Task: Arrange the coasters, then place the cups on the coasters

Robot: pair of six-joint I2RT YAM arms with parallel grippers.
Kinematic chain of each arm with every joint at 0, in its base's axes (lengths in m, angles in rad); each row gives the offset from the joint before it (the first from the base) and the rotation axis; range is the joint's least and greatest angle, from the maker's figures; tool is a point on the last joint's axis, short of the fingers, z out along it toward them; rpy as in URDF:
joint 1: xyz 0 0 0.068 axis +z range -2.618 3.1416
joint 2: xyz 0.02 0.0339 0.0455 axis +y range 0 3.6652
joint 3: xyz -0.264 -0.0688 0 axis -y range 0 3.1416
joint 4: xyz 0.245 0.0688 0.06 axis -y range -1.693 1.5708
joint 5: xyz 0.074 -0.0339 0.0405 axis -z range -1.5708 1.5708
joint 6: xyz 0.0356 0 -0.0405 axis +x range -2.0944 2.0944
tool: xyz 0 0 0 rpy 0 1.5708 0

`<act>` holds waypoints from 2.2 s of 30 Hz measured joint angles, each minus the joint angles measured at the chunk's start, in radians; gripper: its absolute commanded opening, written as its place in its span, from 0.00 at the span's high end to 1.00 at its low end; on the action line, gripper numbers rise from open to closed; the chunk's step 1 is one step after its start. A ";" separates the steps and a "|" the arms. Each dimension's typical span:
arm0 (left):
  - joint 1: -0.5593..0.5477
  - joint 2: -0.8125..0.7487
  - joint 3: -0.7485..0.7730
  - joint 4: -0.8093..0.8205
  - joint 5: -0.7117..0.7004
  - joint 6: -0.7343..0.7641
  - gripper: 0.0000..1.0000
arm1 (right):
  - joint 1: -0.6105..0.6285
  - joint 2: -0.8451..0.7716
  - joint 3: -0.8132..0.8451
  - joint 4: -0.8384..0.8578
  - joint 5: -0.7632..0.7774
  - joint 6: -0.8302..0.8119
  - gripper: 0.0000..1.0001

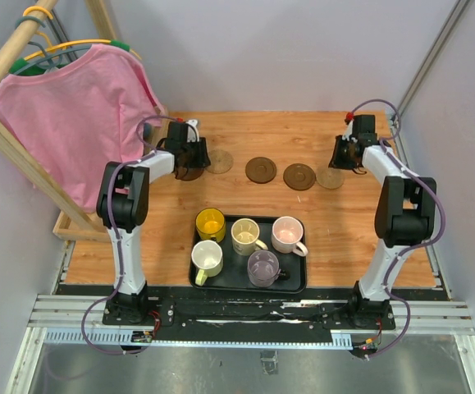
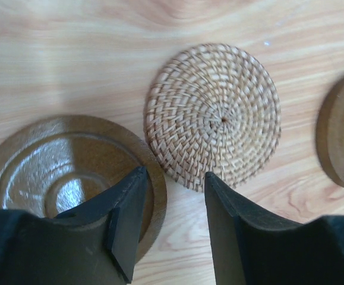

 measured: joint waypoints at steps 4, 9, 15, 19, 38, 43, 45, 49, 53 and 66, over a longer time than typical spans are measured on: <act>-0.039 0.001 0.001 0.002 0.014 0.007 0.51 | 0.028 -0.039 -0.003 0.031 -0.025 -0.017 0.79; -0.063 -0.004 -0.015 0.015 0.034 0.014 0.51 | 0.082 -0.033 -0.004 0.035 -0.041 -0.031 0.79; -0.064 -0.043 -0.074 0.029 0.039 0.014 0.51 | 0.166 0.018 0.041 0.015 -0.056 -0.063 0.78; -0.067 -0.066 -0.103 0.027 0.018 0.010 0.51 | 0.237 0.066 0.133 -0.013 -0.051 -0.096 0.78; 0.027 -0.087 -0.120 0.027 -0.140 -0.095 0.51 | 0.389 0.228 0.302 -0.056 -0.029 -0.149 0.77; 0.031 -0.078 -0.108 0.027 -0.158 -0.095 0.51 | 0.414 0.234 0.308 -0.059 -0.030 -0.150 0.77; 0.031 -0.075 -0.103 0.024 -0.166 -0.095 0.51 | 0.420 0.241 0.323 -0.064 -0.032 -0.150 0.77; 0.037 -0.068 -0.093 0.023 -0.186 -0.096 0.51 | 0.425 0.268 0.370 -0.063 -0.050 -0.151 0.76; 0.049 -0.068 -0.093 0.025 -0.200 -0.096 0.51 | 0.436 0.306 0.421 -0.064 -0.063 -0.152 0.76; 0.057 -0.082 -0.140 0.097 -0.108 -0.108 0.48 | 0.489 0.475 0.589 0.004 -0.133 -0.127 0.75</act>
